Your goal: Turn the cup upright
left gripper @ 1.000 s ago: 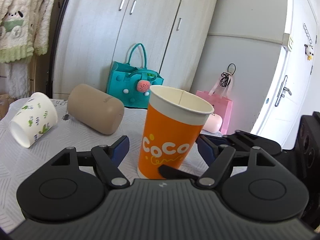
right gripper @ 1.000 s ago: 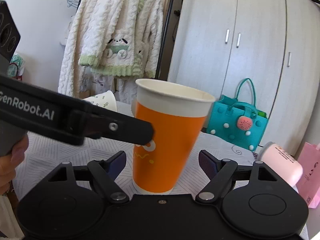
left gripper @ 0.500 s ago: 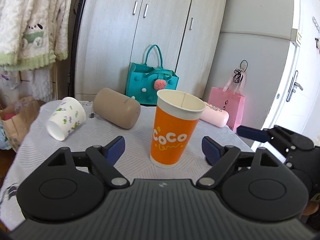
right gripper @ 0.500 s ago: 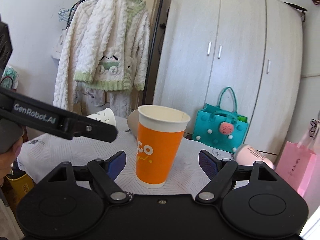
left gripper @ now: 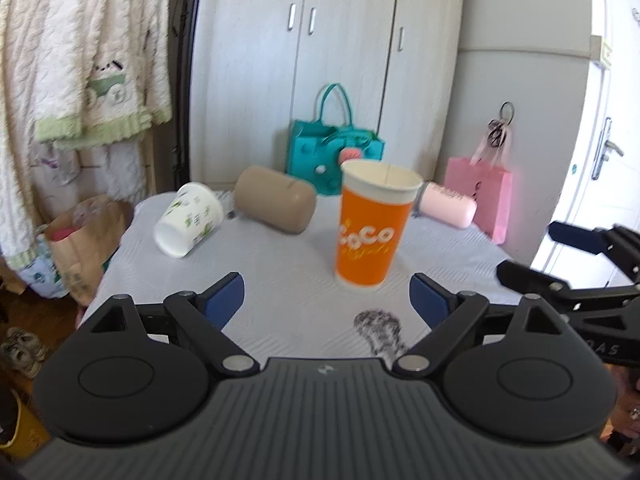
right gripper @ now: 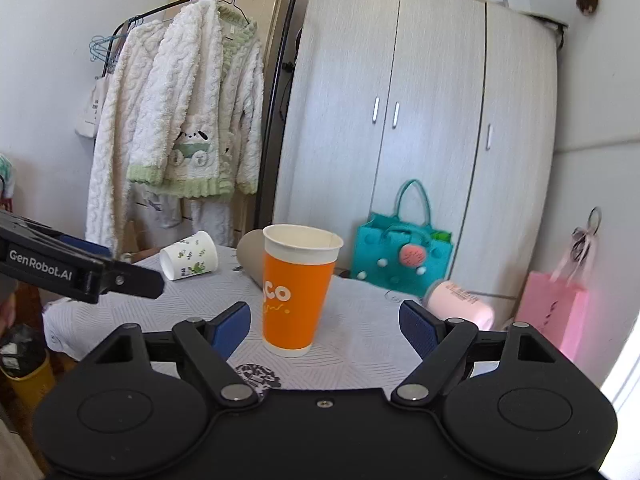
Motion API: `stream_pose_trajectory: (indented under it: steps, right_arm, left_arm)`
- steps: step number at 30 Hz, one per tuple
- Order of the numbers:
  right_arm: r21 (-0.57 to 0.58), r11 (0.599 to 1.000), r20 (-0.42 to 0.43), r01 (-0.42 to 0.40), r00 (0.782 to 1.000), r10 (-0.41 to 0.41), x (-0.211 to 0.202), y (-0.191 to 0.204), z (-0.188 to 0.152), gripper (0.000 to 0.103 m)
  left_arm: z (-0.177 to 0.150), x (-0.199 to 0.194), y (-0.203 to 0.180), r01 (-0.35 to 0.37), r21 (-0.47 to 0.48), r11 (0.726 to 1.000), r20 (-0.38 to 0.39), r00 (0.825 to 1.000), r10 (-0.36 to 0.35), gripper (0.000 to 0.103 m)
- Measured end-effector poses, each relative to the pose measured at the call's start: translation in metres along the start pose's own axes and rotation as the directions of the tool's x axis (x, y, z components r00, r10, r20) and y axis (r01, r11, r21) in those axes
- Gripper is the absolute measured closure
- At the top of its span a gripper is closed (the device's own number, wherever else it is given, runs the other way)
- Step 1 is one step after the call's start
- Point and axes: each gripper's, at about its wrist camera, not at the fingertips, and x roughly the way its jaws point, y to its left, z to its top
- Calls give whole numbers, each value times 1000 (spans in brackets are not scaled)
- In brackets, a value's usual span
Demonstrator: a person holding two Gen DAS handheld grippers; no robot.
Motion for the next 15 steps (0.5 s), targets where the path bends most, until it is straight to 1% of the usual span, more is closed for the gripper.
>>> stream_pose_trajectory:
  steps: [3,6,8,13,15]
  right_arm:
    - [15,1000,3,1,1000,-1,-7,3,0,14]
    - [34,999,-1,43,999,-43,-9,8,-3,0]
    - [57,997,-14,57,998,-57,-8,10,-6,0]
    - [100,991,-43,93,995,-89,-9,14,-14,0]
    - [111,989,-52,101,994,-96,-10,15,-17,0]
  left_arm:
    - [-3,-7,6,-5,-8,1000,-3,1000,5,11]
    - [-7,-12,10,-23,-17,1000,-7,1000,23,8]
    - [-9,-15,11,-35,-17,999,-10,999,35,1]
    - [-16,-20,11,-109,-3,994,-14,994,109,0]
    - [-20,-21,10,-118,3,993,-20,993,118,0]
